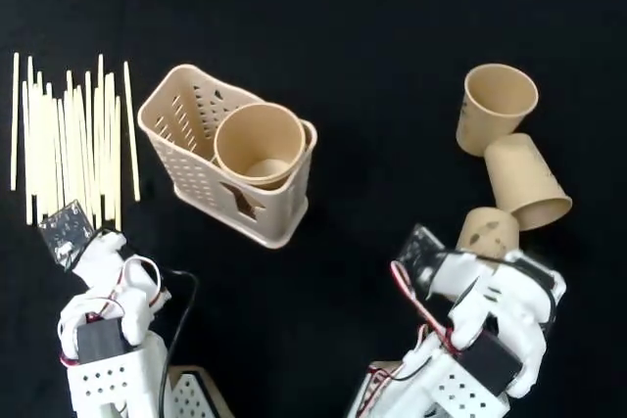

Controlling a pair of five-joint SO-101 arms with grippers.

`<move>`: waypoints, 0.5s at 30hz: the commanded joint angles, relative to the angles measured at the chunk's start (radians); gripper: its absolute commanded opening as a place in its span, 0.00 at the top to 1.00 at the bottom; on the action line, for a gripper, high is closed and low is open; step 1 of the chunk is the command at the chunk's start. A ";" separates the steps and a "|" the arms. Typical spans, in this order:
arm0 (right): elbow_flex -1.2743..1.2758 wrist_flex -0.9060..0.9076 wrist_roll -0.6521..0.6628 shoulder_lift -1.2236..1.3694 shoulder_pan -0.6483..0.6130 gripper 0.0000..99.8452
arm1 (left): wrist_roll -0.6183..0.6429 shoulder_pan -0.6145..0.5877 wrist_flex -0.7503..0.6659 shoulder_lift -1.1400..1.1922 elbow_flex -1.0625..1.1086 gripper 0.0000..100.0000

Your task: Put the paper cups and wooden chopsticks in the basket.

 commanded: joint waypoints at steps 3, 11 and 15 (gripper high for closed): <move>-0.050 0.028 -0.031 0.001 -0.003 0.99 | 0.006 0.012 0.005 -0.005 0.016 0.97; -0.239 0.230 -0.137 0.001 -0.002 0.93 | 0.006 0.012 0.005 -0.005 0.016 0.97; -0.254 0.239 -0.164 -0.001 -0.002 0.80 | 0.006 0.012 0.005 -0.005 0.016 0.97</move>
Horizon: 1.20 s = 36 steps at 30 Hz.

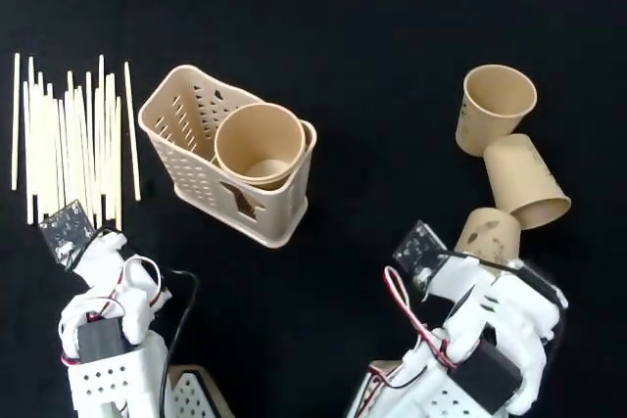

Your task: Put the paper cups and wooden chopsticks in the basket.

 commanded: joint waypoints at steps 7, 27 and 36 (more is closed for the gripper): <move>-0.130 0.152 -0.028 -0.059 0.061 0.76 | 0.006 0.012 0.005 -0.005 0.016 0.97; -0.093 0.273 0.009 0.093 0.109 0.75 | 0.006 0.013 0.005 -0.005 0.016 0.97; -0.208 0.153 0.000 0.484 0.115 0.76 | 0.006 0.012 0.005 -0.005 0.016 0.97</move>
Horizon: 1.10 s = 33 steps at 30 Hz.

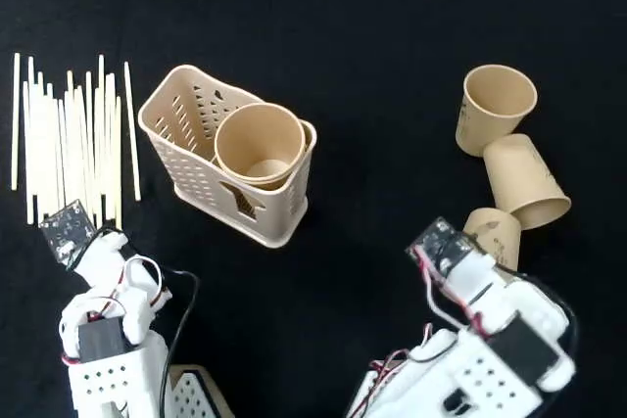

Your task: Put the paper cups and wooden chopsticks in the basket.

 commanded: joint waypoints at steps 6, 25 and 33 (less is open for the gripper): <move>-0.058 -0.442 -0.041 0.127 0.011 0.75 | 0.006 0.007 0.005 -0.005 0.016 0.97; -0.019 -1.003 0.051 0.536 -0.078 0.75 | 0.006 0.007 0.005 -0.005 0.016 0.97; -0.200 -1.097 0.049 0.900 -0.081 0.75 | 0.006 0.007 0.005 -0.005 0.016 0.97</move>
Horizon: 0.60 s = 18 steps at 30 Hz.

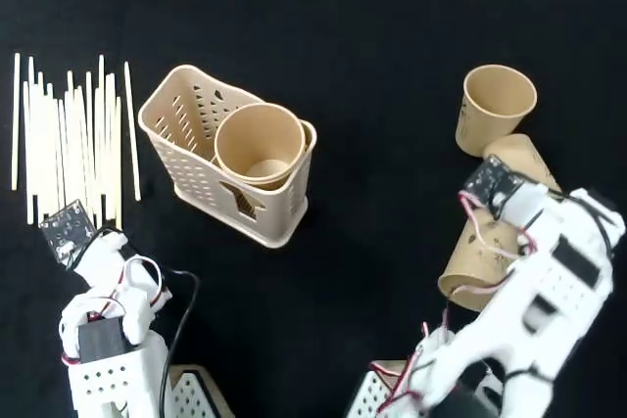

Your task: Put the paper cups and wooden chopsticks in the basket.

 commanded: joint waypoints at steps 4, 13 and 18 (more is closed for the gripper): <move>-0.131 -0.060 0.006 0.205 -0.044 0.76 | 0.006 0.007 0.005 -0.005 0.016 0.97; -0.082 -0.285 -0.086 0.278 -0.095 0.81 | 0.006 0.007 0.005 -0.005 0.016 0.97; -0.048 -0.365 -0.101 0.282 -0.087 0.99 | 0.006 0.007 0.005 -0.005 0.016 0.97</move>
